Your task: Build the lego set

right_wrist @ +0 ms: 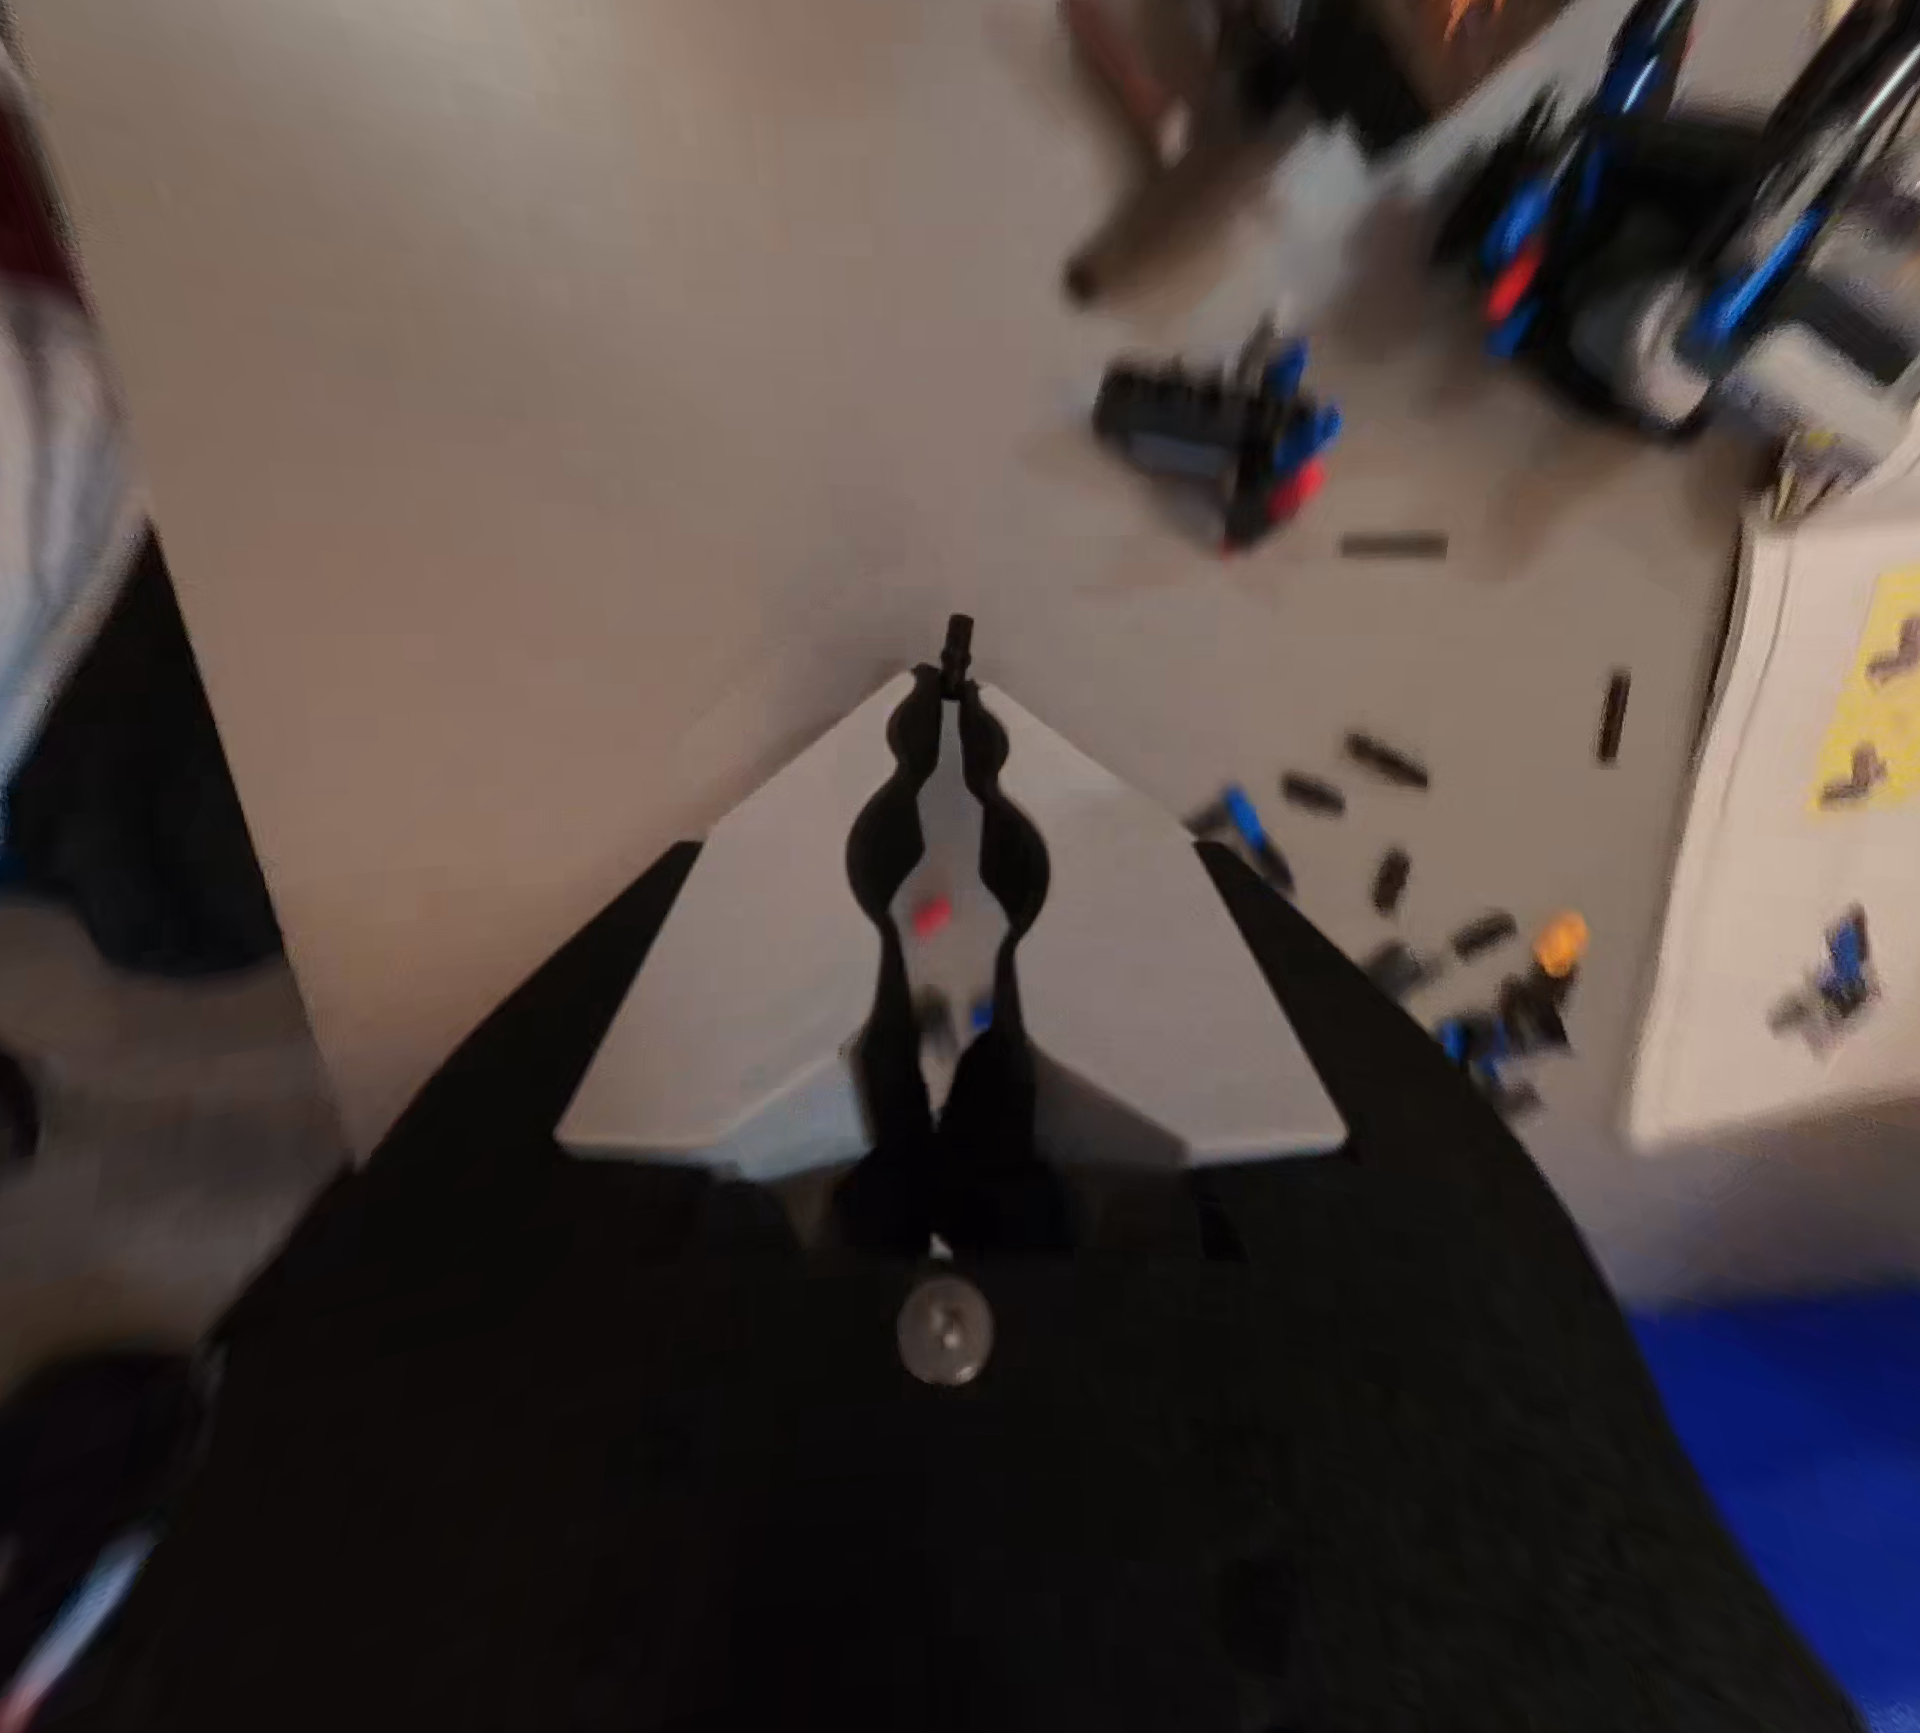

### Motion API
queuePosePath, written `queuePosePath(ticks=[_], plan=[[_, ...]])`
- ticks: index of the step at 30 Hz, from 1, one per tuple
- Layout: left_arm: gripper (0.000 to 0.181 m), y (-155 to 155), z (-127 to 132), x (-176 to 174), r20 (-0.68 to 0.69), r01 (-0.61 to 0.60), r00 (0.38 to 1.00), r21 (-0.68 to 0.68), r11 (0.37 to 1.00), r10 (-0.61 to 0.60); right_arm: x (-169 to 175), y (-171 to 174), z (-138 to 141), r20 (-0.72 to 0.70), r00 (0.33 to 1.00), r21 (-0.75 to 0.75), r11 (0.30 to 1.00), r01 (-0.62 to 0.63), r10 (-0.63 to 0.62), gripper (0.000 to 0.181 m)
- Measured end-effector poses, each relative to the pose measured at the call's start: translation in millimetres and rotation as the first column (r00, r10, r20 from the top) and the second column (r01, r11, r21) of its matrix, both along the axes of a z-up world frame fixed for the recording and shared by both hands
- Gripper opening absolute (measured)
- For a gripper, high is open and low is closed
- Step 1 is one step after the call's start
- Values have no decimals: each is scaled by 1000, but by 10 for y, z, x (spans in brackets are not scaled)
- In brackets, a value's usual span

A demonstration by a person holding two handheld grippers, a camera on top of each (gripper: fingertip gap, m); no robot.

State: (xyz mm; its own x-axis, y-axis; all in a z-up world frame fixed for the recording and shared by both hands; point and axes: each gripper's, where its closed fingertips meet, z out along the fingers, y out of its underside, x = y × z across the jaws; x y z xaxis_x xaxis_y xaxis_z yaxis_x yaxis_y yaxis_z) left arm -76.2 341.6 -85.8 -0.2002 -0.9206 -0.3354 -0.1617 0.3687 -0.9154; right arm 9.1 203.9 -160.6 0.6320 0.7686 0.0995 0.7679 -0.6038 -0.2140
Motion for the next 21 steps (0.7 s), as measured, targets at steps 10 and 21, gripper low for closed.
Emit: queuePosePath(ticks=[10, 21], plan=[[6, 262, 52, 6, 34, -87, 996, 20, 996, 86, 627, -482, -67, 451, 852, -560, 828, 38, 266, 3], [6, 322, 57, 1, 33, -103, 994, 36, 994, 102, 680, -380, -138, 523, 718, -656, 755, -4, 459, 3]])
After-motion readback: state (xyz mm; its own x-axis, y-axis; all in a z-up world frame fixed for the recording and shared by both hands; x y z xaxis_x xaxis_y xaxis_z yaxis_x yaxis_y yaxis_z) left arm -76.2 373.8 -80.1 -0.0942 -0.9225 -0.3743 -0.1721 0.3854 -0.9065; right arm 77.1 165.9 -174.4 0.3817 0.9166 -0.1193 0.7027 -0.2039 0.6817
